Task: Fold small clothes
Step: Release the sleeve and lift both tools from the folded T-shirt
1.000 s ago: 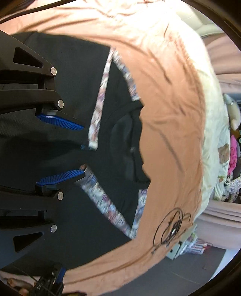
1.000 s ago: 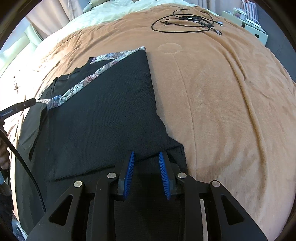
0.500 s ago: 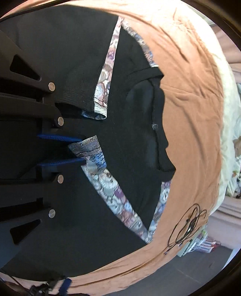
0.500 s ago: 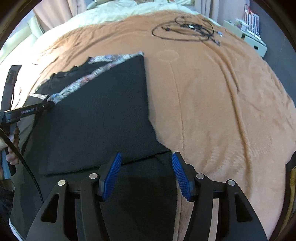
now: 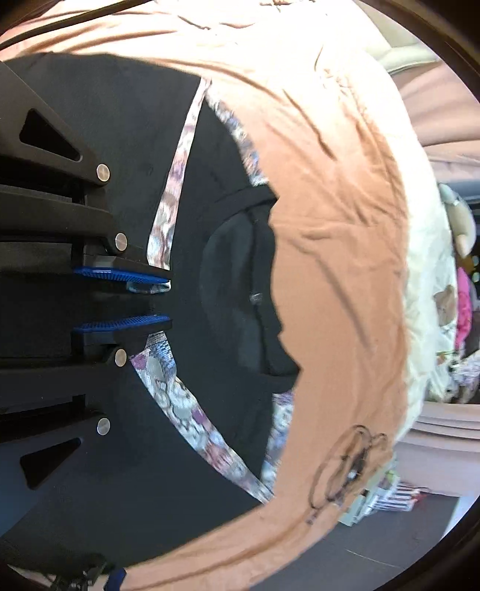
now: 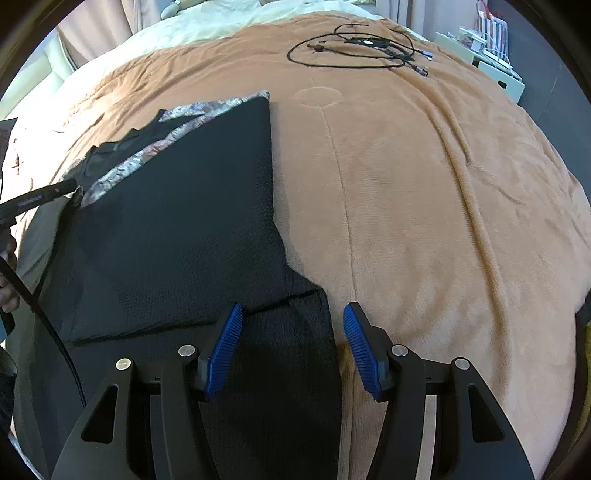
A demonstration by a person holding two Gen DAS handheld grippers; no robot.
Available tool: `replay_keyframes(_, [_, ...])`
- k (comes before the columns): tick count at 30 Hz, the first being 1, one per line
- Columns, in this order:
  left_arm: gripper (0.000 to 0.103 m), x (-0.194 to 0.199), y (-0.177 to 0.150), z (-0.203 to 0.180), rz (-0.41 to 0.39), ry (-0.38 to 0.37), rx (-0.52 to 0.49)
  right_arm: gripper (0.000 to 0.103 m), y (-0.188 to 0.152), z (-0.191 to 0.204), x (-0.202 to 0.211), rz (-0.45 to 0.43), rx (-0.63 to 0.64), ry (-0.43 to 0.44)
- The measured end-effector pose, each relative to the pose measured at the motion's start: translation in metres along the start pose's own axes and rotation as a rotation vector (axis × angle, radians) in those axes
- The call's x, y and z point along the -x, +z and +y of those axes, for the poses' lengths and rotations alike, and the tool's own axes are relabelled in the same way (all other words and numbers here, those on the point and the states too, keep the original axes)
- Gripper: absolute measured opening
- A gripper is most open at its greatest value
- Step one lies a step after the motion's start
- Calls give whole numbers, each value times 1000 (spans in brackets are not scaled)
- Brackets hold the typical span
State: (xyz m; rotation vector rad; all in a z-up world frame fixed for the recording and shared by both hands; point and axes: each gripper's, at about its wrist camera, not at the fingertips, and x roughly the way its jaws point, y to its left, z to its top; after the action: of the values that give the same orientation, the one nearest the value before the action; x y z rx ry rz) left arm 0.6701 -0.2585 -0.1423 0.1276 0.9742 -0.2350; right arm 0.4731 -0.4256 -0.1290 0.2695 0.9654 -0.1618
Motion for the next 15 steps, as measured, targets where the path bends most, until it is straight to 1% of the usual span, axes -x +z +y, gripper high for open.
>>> replay_keyframes(3, [20, 24, -4, 12, -2, -23, 6, 55, -7, 3, 19, -40, 12, 2])
replay_keyframes(6, [22, 47, -8, 18, -9, -27, 2, 55, -14, 8, 38, -70, 22, 21])
replay_keyframes(7, [28, 58, -12, 24, -13, -34, 14, 55, -17, 9, 46, -84, 24, 24])
replay_keyframes(8, [38, 66, -15, 27, -17, -39, 26, 55, -20, 10, 52, -89, 21, 35])
replay_keyframes(9, [42, 76, -19, 32, -23, -45, 41, 55, -23, 11, 58, -90, 15, 53])
replay_keyframes(10, [46, 85, -23, 36, -30, -53, 49, 55, -27, 12, 65, -92, 8, 66])
replay_keyframes(13, [48, 114, -36, 45, -44, -65, 56, 55, -37, 13, 84, -103, 3, 77])
replay_keyframes(14, [52, 124, -42, 48, -46, -69, 58, 58, -41, 12, 92, -107, -1, 84])
replay_keyframes(15, [55, 135, -49, 52, -52, -71, 62, 63, -45, 11, 99, -114, -6, 86])
